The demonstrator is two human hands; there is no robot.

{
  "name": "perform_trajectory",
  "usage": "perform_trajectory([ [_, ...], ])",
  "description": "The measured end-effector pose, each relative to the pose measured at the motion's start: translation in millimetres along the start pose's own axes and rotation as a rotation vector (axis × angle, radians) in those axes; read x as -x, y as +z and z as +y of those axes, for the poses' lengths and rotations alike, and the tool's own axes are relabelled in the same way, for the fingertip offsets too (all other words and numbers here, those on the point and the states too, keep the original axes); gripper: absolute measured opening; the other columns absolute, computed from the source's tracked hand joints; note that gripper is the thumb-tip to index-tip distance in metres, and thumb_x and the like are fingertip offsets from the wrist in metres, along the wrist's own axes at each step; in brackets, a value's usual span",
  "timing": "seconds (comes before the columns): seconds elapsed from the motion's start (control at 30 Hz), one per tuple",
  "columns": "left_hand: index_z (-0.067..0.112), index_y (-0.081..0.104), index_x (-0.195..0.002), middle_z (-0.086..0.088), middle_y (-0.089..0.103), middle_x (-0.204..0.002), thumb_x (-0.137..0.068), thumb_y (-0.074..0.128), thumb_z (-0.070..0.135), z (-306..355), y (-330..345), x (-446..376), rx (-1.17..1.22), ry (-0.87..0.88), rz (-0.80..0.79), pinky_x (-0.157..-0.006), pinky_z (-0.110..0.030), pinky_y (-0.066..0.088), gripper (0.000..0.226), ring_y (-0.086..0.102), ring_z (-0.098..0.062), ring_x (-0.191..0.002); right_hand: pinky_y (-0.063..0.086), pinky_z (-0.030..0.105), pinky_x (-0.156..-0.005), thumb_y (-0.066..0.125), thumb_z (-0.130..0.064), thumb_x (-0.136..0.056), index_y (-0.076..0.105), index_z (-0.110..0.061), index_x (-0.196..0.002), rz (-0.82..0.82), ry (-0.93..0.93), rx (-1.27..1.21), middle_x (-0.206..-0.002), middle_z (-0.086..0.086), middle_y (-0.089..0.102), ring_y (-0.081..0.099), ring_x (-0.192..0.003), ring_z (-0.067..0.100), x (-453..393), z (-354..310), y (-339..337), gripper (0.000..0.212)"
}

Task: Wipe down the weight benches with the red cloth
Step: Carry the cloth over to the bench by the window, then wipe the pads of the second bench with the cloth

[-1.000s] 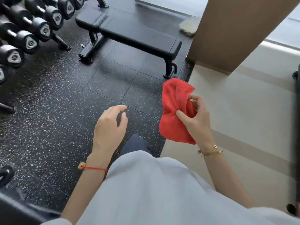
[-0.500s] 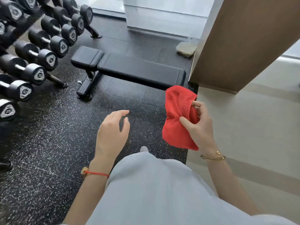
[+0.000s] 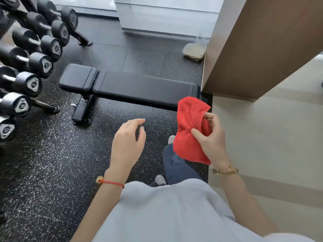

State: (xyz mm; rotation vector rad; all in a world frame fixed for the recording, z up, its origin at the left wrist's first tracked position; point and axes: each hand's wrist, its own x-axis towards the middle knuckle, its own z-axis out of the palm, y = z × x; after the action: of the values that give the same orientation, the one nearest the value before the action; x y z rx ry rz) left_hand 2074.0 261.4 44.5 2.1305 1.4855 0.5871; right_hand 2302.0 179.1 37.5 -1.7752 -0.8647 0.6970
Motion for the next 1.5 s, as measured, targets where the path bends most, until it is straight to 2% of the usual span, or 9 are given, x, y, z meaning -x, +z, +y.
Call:
perform_trajectory([
  [0.37, 0.016, 0.063, -0.122, 0.000, 0.068, -0.115, -0.094, 0.055, 0.013, 0, 58, -202, -0.008, 0.000, 0.042, -0.099, -0.034, 0.047, 0.029, 0.059, -0.017, -0.109, 0.048, 0.027, -0.088, 0.074, -0.004, -0.075, 0.054, -0.023, -0.109, -0.005, 0.073, -0.003, -0.101, -0.008, 0.065, 0.062, -0.095, 0.006, -193, 4, 42, 0.043],
  [0.67, 0.012, 0.064, -0.121, -0.003, 0.067, -0.112, -0.092, 0.056, 0.007, -36, 125, -339, -0.025, 0.044, 0.005, -0.094, -0.040, 0.050, 0.030, 0.061, -0.022, -0.106, 0.042, 0.011, -0.085, 0.072, -0.001, -0.075, 0.054, -0.019, -0.109, 0.010, 0.131, 0.004, -0.101, -0.017, 0.061, 0.057, -0.092, -0.006, -330, 35, 98, 0.043],
  [0.8, 0.012, 0.064, -0.121, -0.003, 0.066, -0.112, -0.091, 0.057, 0.006, -69, 174, -375, -0.068, 0.077, -0.077, -0.093, -0.038, 0.049, 0.031, 0.060, -0.022, -0.108, 0.040, 0.009, -0.079, 0.072, -0.003, -0.075, 0.054, -0.019, -0.108, 0.033, 0.175, 0.053, -0.097, -0.016, 0.061, 0.055, -0.087, -0.009, -369, 78, 127, 0.041],
  [0.97, 0.011, 0.063, -0.121, -0.002, 0.065, -0.118, -0.090, 0.057, 0.006, -121, 249, -407, -0.086, 0.125, -0.160, -0.097, -0.039, 0.048, 0.032, 0.058, -0.021, -0.115, 0.041, 0.019, -0.080, 0.073, -0.004, -0.075, 0.055, -0.018, -0.109, 0.038, 0.216, 0.074, -0.099, -0.007, 0.064, 0.058, -0.089, 0.006, -411, 149, 169, 0.041],
  [1.07, 0.009, 0.063, -0.122, -0.004, 0.065, -0.121, -0.089, 0.057, 0.006, -155, 297, -416, -0.104, 0.137, -0.179, -0.101, -0.041, 0.046, 0.033, 0.057, -0.023, -0.118, 0.040, 0.019, -0.079, 0.072, -0.005, -0.077, 0.054, -0.020, -0.109, 0.036, 0.204, 0.083, -0.097, -0.011, 0.063, 0.057, -0.088, 0.005, -429, 200, 196, 0.040],
  [1.2, 0.007, 0.063, -0.121, -0.006, 0.065, -0.124, -0.088, 0.059, 0.004, -194, 355, -419, -0.160, 0.160, -0.197, -0.104, -0.044, 0.044, 0.034, 0.057, -0.027, -0.121, 0.040, 0.021, -0.085, 0.069, -0.006, -0.081, 0.053, -0.019, -0.111, 0.037, 0.209, 0.086, -0.104, -0.008, 0.063, 0.058, -0.096, 0.006, -447, 271, 226, 0.037],
  [1.3, 0.006, 0.062, -0.124, -0.008, 0.062, -0.129, -0.088, 0.058, 0.004, -218, 395, -422, -0.175, 0.143, -0.191, -0.105, -0.045, 0.043, 0.036, 0.055, -0.029, -0.125, 0.043, 0.029, -0.091, 0.065, -0.005, -0.084, 0.052, -0.016, -0.115, 0.032, 0.240, 0.102, -0.109, -0.004, 0.063, 0.058, -0.100, 0.015, -455, 324, 238, 0.035],
  [1.4, 0.006, 0.060, -0.127, -0.009, 0.057, -0.135, -0.089, 0.057, 0.005, -236, 428, -422, -0.207, 0.138, -0.175, -0.107, -0.047, 0.041, 0.039, 0.051, -0.031, -0.129, 0.039, 0.034, -0.099, 0.061, -0.002, -0.084, 0.050, -0.011, -0.122, 0.027, 0.195, 0.278, -0.118, 0.004, 0.056, 0.053, -0.111, 0.025, -454, 367, 236, 0.041],
  [1.5, 0.006, 0.058, -0.131, -0.011, 0.054, -0.139, -0.090, 0.055, 0.006, -250, 456, -421, -0.237, 0.154, -0.180, -0.109, -0.050, 0.038, 0.042, 0.047, -0.033, -0.132, 0.036, 0.041, -0.101, 0.062, -0.019, -0.082, 0.042, -0.013, -0.138, 0.106, 0.112, 0.787, -0.132, 0.012, 0.044, 0.043, -0.120, 0.032, -449, 392, 227, 0.060],
])
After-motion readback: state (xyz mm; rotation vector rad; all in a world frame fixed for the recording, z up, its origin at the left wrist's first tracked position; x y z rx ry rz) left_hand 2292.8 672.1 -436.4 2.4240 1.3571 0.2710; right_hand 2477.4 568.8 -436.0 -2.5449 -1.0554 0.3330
